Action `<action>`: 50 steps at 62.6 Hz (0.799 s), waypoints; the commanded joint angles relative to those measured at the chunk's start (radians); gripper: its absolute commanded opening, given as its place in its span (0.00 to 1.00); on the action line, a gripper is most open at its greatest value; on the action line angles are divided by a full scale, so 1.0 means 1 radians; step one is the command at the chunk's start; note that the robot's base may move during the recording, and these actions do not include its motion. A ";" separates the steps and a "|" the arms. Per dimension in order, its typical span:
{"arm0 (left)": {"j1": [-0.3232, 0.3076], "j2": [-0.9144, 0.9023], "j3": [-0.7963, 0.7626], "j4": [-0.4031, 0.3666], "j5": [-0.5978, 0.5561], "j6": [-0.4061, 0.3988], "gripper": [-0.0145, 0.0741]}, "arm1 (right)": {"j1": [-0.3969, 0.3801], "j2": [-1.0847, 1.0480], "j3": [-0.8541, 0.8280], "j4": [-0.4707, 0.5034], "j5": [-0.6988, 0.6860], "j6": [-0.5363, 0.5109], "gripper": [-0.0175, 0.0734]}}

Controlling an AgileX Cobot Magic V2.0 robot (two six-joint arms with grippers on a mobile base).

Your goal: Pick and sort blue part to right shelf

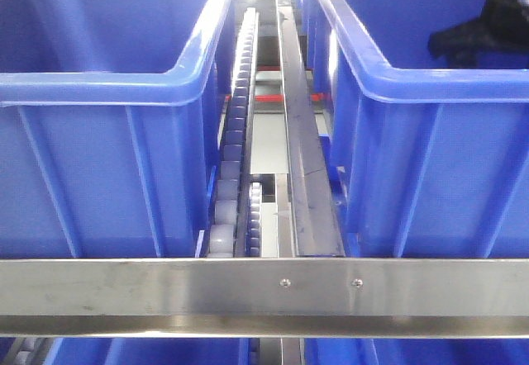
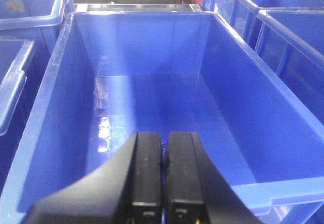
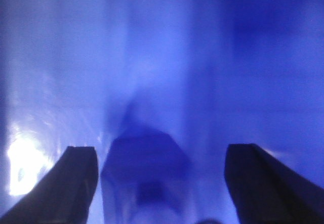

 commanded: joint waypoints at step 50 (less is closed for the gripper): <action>-0.002 0.006 -0.027 -0.007 -0.077 -0.009 0.30 | -0.006 -1.062 0.747 -0.018 -0.317 -0.013 0.23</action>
